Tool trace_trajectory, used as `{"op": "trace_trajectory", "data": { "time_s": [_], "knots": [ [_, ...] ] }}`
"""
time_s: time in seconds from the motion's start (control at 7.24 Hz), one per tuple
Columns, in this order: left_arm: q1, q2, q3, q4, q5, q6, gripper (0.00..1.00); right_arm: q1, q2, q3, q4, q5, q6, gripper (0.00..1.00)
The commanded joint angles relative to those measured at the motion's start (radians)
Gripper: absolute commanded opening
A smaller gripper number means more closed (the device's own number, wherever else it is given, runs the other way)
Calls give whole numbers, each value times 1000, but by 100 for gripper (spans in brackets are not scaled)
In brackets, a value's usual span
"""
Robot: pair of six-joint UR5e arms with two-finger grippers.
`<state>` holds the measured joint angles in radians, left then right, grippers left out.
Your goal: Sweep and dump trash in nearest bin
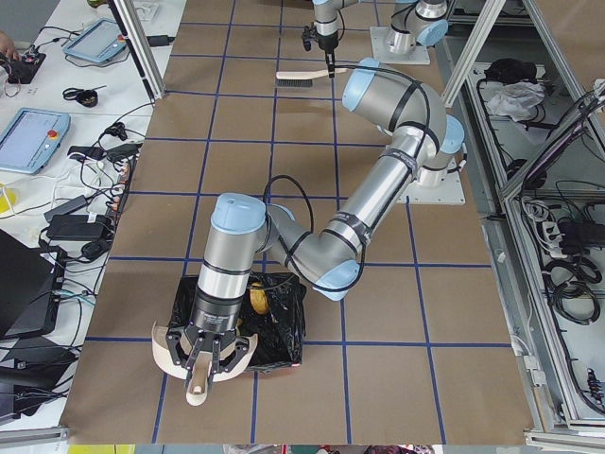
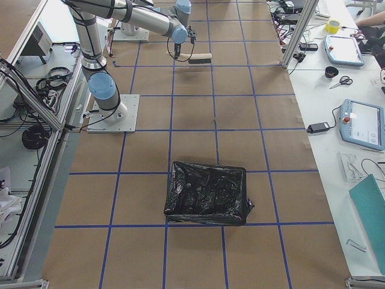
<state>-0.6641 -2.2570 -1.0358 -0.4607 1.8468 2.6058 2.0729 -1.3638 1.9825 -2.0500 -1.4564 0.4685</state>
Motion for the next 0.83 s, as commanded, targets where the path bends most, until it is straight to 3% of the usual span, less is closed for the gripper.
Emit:
{"op": "trace_trajectory", "data": {
  "time_s": [0.0, 0.14, 0.41, 0.55, 0.69],
  "knots": [
    [-12, 34, -84, 74, 16, -1, 0, 15, 8, 22, 1, -4, 1, 0],
    [-14, 48, -79, 38, 15, -27, 0, 24, 8, 31, -1, -12, 2, 0],
    [-17, 88, -43, -127, -82, -131, 0, 24, 8, 35, -1, -15, 8, 0],
    [-35, 105, -24, -238, -90, -191, 0, 24, 8, 35, -1, -13, 19, 7],
    [-46, 118, -26, -263, -143, -200, 0, 24, 9, 35, -1, -15, 24, 51]
  ]
}}
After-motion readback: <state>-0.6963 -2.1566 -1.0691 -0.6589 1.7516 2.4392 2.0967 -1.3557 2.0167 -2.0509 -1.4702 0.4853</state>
